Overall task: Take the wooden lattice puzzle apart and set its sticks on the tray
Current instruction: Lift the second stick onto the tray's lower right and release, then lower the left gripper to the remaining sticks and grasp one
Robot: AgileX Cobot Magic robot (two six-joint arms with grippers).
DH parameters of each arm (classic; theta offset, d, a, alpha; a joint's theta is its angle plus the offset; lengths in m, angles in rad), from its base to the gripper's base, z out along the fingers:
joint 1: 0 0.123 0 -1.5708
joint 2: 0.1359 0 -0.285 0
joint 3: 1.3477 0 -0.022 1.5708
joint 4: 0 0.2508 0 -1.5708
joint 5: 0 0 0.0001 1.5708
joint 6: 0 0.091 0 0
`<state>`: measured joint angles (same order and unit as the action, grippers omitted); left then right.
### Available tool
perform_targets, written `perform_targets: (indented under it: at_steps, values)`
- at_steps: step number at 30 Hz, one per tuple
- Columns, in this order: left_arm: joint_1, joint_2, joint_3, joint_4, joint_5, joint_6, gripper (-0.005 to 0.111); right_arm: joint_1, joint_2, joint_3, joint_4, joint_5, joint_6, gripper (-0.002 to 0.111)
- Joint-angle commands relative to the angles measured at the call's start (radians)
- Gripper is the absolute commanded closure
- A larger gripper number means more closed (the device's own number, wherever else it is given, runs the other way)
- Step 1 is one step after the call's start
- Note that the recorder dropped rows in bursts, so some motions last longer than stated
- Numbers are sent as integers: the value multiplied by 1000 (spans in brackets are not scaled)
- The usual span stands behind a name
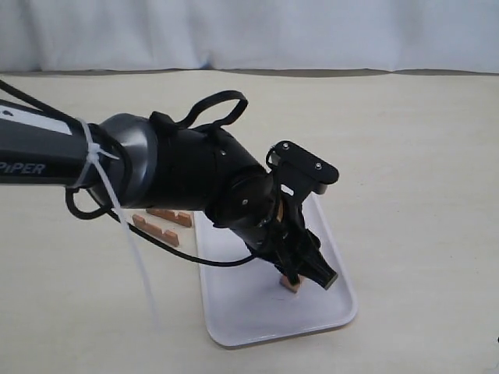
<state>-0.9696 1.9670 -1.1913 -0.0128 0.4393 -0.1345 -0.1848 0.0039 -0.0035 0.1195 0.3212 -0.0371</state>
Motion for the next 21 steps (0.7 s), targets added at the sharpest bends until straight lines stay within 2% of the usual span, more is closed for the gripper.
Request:
perform_targets:
  at_steps: [1, 6, 10, 14, 19, 20, 21]
  values:
    - [-4, -86, -9, 31, 42, 3, 53, 4, -4, 3, 0, -5, -1, 104]
    - [-4, -253, -9, 145, 170, -4, 53, 4, -4, 3, 0, -5, -1, 104]
    - [12, -354, -9, 277, 318, -87, 53, 4, -4, 3, 0, -5, -1, 104]
    - [96, -427, 33, 350, 442, -133, 53, 4, -4, 3, 0, -5, -1, 104]
    - [241, -475, 171, 350, 403, -105, 53, 4, -4, 3, 0, -5, -1, 104]
    - [287, -477, 241, 338, 375, -43, 53, 4, -4, 3, 0, -5, -1, 104]
    - [303, -477, 276, 328, 358, -1, 53, 4, -4, 3, 0, -5, -1, 104]
